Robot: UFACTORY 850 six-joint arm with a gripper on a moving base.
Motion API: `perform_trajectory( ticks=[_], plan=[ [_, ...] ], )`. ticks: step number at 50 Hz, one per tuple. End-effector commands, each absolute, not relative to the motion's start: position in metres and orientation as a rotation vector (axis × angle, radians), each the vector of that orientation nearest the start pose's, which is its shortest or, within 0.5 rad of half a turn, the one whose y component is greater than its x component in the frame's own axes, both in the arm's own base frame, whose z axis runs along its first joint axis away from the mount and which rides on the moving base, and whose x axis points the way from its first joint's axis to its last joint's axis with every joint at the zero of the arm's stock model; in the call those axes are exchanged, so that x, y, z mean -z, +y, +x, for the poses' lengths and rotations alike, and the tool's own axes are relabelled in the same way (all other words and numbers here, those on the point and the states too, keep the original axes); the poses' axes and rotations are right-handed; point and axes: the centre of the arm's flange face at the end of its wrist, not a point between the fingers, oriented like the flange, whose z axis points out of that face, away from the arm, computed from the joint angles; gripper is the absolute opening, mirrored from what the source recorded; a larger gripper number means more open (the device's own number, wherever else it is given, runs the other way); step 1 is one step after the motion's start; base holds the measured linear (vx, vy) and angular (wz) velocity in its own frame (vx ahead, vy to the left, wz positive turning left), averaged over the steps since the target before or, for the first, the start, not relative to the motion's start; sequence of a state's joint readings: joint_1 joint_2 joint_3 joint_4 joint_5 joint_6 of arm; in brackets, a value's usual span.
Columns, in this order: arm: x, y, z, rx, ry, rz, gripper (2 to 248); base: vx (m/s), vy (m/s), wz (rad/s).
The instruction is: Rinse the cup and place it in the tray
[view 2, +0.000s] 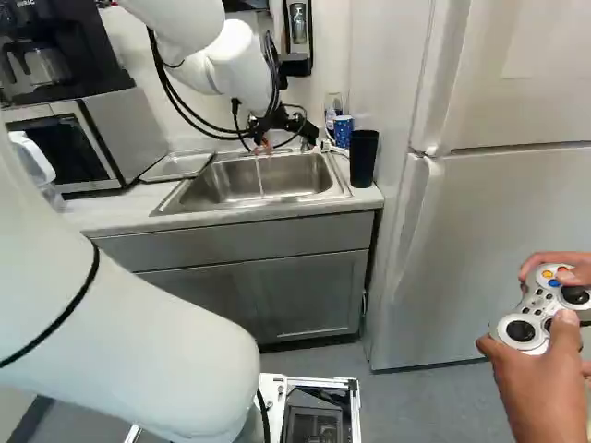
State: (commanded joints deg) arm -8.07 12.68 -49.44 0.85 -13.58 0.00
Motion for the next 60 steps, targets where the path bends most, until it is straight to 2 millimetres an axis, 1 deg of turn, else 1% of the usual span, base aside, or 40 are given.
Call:
perform_trajectory(
  ticks=[42,60],
  plan=[
    [-0.584,-0.114,0.397,1.522,0.433,-2.853,247,0.0,0.0,0.0],
    [-0.57,-0.136,0.381,1.622,0.544,-2.815,247,0.0,0.0,0.0]
  ],
)
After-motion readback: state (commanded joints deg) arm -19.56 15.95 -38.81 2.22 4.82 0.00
